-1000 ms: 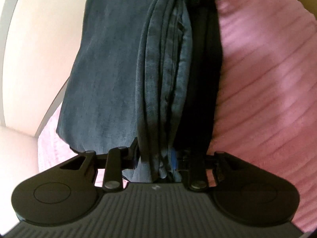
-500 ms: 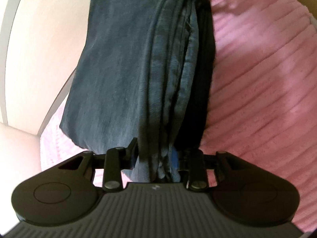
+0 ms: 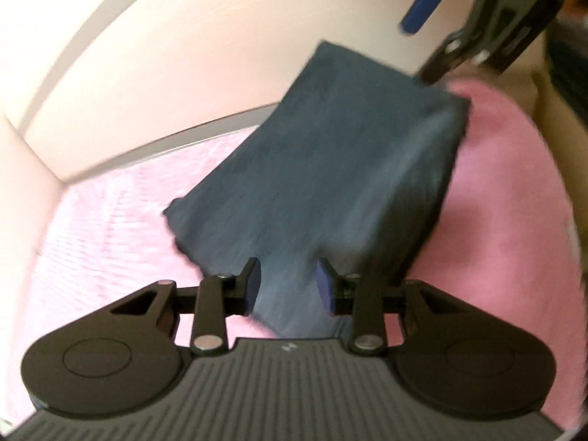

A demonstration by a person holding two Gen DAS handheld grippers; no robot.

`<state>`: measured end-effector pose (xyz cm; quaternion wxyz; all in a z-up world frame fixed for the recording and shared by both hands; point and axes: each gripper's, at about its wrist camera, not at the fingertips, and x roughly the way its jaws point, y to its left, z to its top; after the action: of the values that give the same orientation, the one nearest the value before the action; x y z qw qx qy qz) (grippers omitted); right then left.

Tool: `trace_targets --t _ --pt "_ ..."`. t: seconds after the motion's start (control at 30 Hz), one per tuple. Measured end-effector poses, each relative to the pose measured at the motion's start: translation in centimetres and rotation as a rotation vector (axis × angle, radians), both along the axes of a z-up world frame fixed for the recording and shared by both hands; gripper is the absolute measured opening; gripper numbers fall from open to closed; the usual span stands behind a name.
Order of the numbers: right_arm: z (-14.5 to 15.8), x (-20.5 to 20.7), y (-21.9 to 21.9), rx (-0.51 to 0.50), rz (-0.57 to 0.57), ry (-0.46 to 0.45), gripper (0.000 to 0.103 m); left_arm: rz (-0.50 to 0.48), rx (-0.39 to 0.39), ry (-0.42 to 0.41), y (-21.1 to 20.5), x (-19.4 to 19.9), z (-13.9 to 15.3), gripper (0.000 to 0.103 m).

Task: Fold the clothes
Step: 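Press the folded jeans flat with the right gripper while the left gripper smooths it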

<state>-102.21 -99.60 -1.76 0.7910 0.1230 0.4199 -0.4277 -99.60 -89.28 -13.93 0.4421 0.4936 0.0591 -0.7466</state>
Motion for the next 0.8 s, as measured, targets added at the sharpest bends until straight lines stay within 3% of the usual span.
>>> trace_targets --t 0.03,0.1,0.2,0.27,0.47,0.57,0.7,0.8 --pt "-0.5 0.1 -1.5 0.002 -0.025 -0.008 0.037 -0.005 0.044 0.009 -0.8 -0.7 -1.6 0.029" --pt "-2.0 0.1 -4.2 0.022 -0.066 -0.013 0.030 -0.026 0.120 -0.019 -1.4 -2.0 -4.7 0.017" --pt "-3.9 -1.2 -7.9 0.117 -0.152 -0.041 0.006 -0.028 0.123 -0.038 -1.6 -2.9 -5.9 0.011" --pt "-5.7 -2.6 -9.9 0.179 -0.217 -0.089 0.003 -0.002 0.129 -0.019 -2.4 -3.2 -6.0 0.011" --pt "-4.6 -3.6 -9.6 0.188 -0.193 -0.100 0.003 0.034 0.169 0.031 -3.8 -2.6 -4.4 0.016" --pt "-3.4 -4.0 -8.8 0.185 -0.199 -0.108 0.004 0.066 0.140 0.094 -4.7 -1.8 -4.6 0.023" --pt "-1.6 -3.5 -8.4 0.106 -0.191 -0.130 0.029 0.165 0.074 0.133 -8.1 1.2 -3.9 0.027" --pt "-2.6 -3.1 -9.7 0.103 -0.204 -0.119 0.029 0.222 0.051 0.156 -11.6 3.5 -4.0 0.027"
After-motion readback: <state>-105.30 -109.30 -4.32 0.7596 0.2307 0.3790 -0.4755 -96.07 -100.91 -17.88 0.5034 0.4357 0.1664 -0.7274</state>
